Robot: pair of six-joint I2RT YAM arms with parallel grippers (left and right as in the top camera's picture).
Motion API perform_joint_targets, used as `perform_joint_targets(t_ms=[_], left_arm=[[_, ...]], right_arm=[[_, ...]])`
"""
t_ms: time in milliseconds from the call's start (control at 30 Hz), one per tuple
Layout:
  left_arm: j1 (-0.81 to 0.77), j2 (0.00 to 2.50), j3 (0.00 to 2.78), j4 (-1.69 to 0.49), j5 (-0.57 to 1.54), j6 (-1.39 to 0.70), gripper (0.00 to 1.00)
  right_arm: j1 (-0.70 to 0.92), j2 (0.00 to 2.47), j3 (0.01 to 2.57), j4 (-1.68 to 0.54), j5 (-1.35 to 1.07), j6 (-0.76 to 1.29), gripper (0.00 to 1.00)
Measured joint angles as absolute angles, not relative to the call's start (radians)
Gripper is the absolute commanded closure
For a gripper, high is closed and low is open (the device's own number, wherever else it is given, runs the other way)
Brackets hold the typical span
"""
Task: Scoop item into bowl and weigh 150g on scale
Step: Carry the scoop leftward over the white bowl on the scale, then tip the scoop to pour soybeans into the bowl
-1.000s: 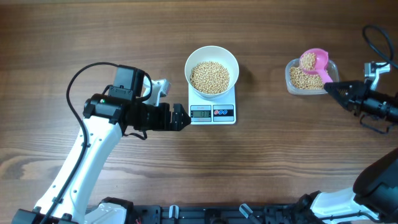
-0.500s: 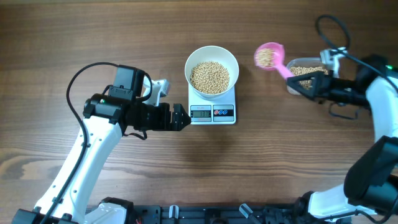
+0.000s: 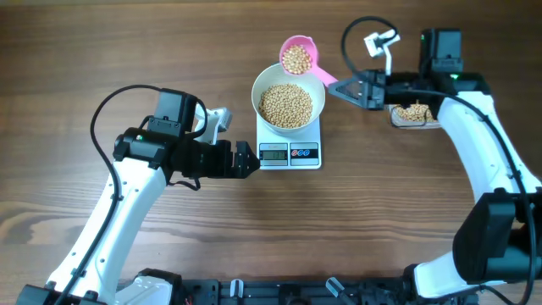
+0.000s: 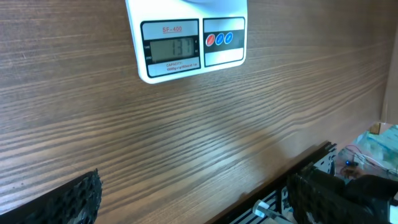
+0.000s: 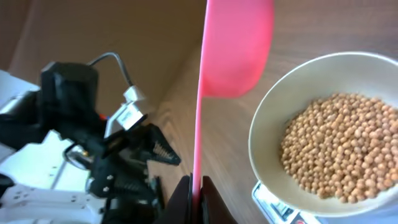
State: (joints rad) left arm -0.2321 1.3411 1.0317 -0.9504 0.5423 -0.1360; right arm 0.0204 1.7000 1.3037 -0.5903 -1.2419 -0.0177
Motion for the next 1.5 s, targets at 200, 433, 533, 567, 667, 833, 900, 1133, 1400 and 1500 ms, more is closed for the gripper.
perform_joint_targets(t_ms=[200, 433, 533, 567, 667, 833, 900, 1133, 1400, 1500], left_arm=[[-0.232, 1.341, 1.032, -0.951, 0.542, -0.136, 0.0], [-0.232, 1.341, 1.032, -0.95, 0.542, -0.136, 0.0], [-0.232, 1.341, 1.032, -0.95, 0.542, -0.136, 0.0], [-0.232, 1.341, 1.032, -0.951, 0.542, -0.136, 0.0], [-0.232, 1.341, 1.032, -0.951, 0.542, -0.136, 0.0], [-0.232, 1.341, 1.032, -0.951, 0.542, -0.136, 0.0], [-0.232, 1.341, 1.032, -0.951, 0.542, -0.136, 0.0], [-0.232, 1.341, 1.032, -0.95, 0.542, -0.136, 0.0], [-0.232, 1.341, 1.032, -0.951, 0.542, -0.136, 0.0], [-0.232, 1.341, 1.032, -0.951, 0.542, -0.136, 0.0]], right_arm=[[0.041, 1.7, 1.304, -0.575, -1.192, 0.032, 0.96], [0.041, 1.7, 1.304, -0.609, -1.103, 0.049, 0.96], [0.041, 1.7, 1.304, -0.637, -1.044, 0.045, 0.96], [0.041, 1.7, 1.304, -0.643, -1.027, 0.044, 0.96], [0.041, 1.7, 1.304, -0.651, -0.97, 0.041, 0.96], [0.051, 1.7, 1.304, -0.65, -0.876, 0.035, 0.96], [0.063, 1.7, 1.304, -0.651, -0.844, 0.029, 0.96], [0.126, 1.7, 1.304, -0.651, -0.734, 0.01, 0.95], [0.173, 1.7, 1.314, -0.701, -0.625, -0.056, 0.96], [0.202, 1.7, 1.332, -0.733, -0.568, -0.094, 0.96]])
